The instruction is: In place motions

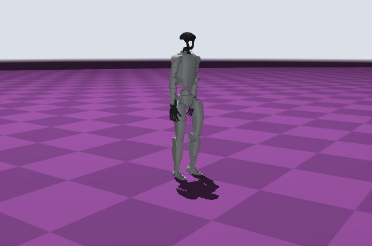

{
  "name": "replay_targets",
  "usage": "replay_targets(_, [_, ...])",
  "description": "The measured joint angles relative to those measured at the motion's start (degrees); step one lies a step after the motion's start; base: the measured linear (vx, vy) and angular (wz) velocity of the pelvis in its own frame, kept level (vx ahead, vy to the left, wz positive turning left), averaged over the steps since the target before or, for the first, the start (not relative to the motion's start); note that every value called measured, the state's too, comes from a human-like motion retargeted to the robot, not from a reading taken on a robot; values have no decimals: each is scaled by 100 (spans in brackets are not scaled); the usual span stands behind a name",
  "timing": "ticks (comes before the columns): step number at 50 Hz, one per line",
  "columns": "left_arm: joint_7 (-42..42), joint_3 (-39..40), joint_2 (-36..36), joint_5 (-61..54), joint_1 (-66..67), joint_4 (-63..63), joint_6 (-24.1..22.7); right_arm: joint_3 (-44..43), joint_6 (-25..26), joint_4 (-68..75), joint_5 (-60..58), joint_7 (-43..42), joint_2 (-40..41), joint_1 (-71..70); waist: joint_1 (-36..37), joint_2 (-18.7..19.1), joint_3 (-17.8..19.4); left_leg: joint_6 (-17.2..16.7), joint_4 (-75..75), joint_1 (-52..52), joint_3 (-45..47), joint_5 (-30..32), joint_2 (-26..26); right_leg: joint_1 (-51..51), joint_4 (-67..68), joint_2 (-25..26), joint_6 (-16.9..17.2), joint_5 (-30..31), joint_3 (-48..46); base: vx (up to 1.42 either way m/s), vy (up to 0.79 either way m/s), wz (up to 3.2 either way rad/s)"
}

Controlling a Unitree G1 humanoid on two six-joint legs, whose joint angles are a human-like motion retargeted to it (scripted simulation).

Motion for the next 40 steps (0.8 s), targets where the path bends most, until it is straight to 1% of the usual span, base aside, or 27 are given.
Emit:
replay_targets(4, [-55,-35,-44,104,36,-42,19,79,-20,31,-14,2,47,18,-71,81,-99,-106,83,-154,-260,58,-4,219,-309,70,-78,-89,-299,-1,-10,77])
replay_targets(8, [-6,-199,-12,249,-85,-48,87,5,-43,82,48,23,87,39,123,74,-103,-187,206,-361,-417,104,-73,250,-416,5,-45,-127,-552,-10,-10,56])
replay_targets(10, [-15,-292,-7,252,-157,-101,90,-53,-40,119,33,35,90,33,108,84,-107,-239,246,-430,-511,118,-110,241,-442,1,-22,-176,-763,-15,-9,121])
replay_targets(11, [-33,-335,-6,229,-199,-140,79,-85,-34,139,6,46,81,14,-20,112,-108,-310,276,-447,-457,50,-74,249,-456,4,-1,-214,-946,-16,-11,162])
replay_targets(12, [-48,-370,-10,207,-231,-178,67,-106,-29,156,-21,57,70,3,-122,136,-107,-345,302,-462,-310,-23,-27,256,-468,4,16,-246,-1100,-16,-10,157])
replay_targets(13, [-59,-393,-20,189,-244,-216,49,-108,-25,164,-51,67,55,9,-169,151,-103,-312,323,-475,23,-105,41,263,-479,-3,21,-266,-1196,-14,-6,117])
replay_targets(15, [-89,-429,-46,175,-267,-274,32,-121,6,187,-121,113,15,16,-241,158,-96,-51,378,-502,714,-390,138,289,-516,-34,23,-299,-1335,-11,-4,82])
replay_targets(17, [-107,-445,-63,191,-293,-284,37,-149,108,231,-211,178,-28,13,-373,171,-139,62,510,-458,1975,-653,476,289,-544,-34,27,-329,-1448,-7,-1,85])
replay_targets(18, [-105,-455,-68,199,-300,-274,40,-156,147,264,-251,199,-44,17,-468,181,-170,38,582,-408,2476,-697,640,284,-546,-41,43,-341,-1524,-5,0,96])
replay_targets(20, [-103,-477,-71,210,-333,-233,51,-174,190,341,-275,197,-64,20,-641,186,-206,37,800,-374,2860,-684,813,286,-544,-77,87,-352,-1675,-6,1,91])
replay_targets(25, [-43,-570,-10,472,-362,-211,111,-274,327,558,-138,126,-48,68,-788,109,-250,-49,1191,-149,2902,-291,1011,355,-581,-166,113,-315,-1896,0,4,51])
replay_targets(27, [11,-669,27,704,-286,-257,184,-316,380,650,-148,165,-45,117,-716,121,-307,-296,948,62,2983,-261,1036,381,-594,-134,94,-276,-1902,12,10,-4])
replay_targets(28, [24,-721,41,811,-244,-266,209,-336,410,687,-176,185,-48,144,-669,131,-327,-321,761,141,2956,-303,992,407,-598,-118,88,-253,-1890,14,11,-17])
replay_targets(30, [29,-784,54,980,-178,-245,237,-362,476,730,-249,221,-56,194,-623,164,-349,-244,450,274,2736,-473,835,480,-604,-83,86,-207,-1870,14,11,-13])
replay_targets(32, [13,-767,48,1057,-140,-183,254,-365,517,725,-329,266,-48,242,-670,214,-354,-83,133,471,3010,-535,815,561,-593,-51,102,-163,-1866,12,13,6])
replay_targets(33, [-13,-729,46,1077,-144,-145,264,-369,533,716,-364,312,-46,248,-718,266,-331,-22,-49,592,3007,-518,776,622,-600,-2,106,-136,-1882,9,11,21])
replay_targets(37, [-141,-544,1,998,-145,-117,268,-353,541,671,-314,458,-6,250,-899,282,-339,-8,-389,756,3041,-400,678,691,-598,-26,120,-38,-2003,3,11,28])
replay_targets(40, [-266,-485,21,904,-170,-153,236,-311,584,634,-246,454,32,222,-825,264,-331,55,-374,711,2896,-407,615,696,-602,-50,90,40,-1994,2,10,1])
